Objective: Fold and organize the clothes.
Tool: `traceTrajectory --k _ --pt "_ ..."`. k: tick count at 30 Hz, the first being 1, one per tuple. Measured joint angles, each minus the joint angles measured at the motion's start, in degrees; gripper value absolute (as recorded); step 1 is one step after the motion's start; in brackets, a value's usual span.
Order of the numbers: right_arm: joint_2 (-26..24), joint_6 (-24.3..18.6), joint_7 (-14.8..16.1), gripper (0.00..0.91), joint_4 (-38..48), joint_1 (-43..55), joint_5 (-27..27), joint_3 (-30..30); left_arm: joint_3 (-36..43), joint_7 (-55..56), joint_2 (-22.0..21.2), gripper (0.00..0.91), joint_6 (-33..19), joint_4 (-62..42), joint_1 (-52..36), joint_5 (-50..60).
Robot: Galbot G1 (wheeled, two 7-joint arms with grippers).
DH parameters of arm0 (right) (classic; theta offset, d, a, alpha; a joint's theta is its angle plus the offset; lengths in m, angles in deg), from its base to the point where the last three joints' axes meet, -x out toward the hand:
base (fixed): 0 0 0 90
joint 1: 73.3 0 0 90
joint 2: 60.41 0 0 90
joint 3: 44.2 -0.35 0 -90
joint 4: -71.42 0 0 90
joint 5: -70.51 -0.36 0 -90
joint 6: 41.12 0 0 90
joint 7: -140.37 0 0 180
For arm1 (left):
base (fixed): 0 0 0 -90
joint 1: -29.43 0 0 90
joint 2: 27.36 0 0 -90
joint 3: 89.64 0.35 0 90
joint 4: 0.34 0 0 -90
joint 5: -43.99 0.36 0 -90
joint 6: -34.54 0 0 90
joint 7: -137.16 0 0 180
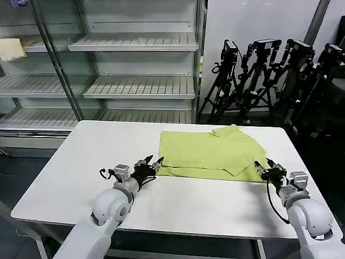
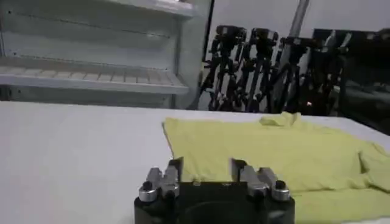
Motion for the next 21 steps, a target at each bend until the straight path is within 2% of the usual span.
traceTrajectory --k 1,2,3,4,5,6,7,8,9,21 --pt "0.02 0.08 -0.03 0.836 0.01 -0.39 0.12 -0.18 0.22 0.2 0.04 0.907 0.17 0.27 0.25 0.08" --pt "0.04 0.14 -0.08 0.202 0.03 -0.68 0.19 -0.3 0.47 0.48 0.09 0.907 0.33 0.49 0.42 0.16" --pt "0.06 0.2 -0.13 0.0 0.18 -0.93 0.34 -0.46 0.75 0.82 0.08 0.907 0.47 0.55 0.49 0.31" --pt "0.06 0.25 -0.15 0.0 0.31 -1.23 0.48 -0.6 1.06 1.04 0.03 0.907 0.61 0.55 0.54 0.48" --pt "0.06 0.27 -0.16 0.0 0.47 -1.6 0.64 -0.71 1.38 1.3 -0.03 0.665 0.74 0.53 0.58 0.73" --pt "0.05 0.29 -0.16 0.0 0.65 -1.9 0.8 -0.75 1.67 1.55 -0.12 0.665 0.83 0.45 0.57 1.0" --pt "0.02 0.31 -0.2 0.0 0.84 -2.1 0.93 -0.79 1.89 1.72 -0.21 0.121 0.91 0.31 0.55 1.23" --pt "-0.03 0.33 -0.23 0.0 1.01 -2.24 0.96 -0.89 2.04 1.88 -0.31 0.02 0.99 0.09 0.52 1.43" --pt "-0.14 0.34 -0.23 0.0 1.19 -2.32 0.97 -0.98 2.15 2.04 -0.41 0.0 1.07 -0.21 0.45 1.59" --pt "-0.66 0.36 0.53 0.0 3.48 -1.98 0.1 -0.52 2.89 1.67 -0.42 0.0 1.58 -2.38 0.17 2.17"
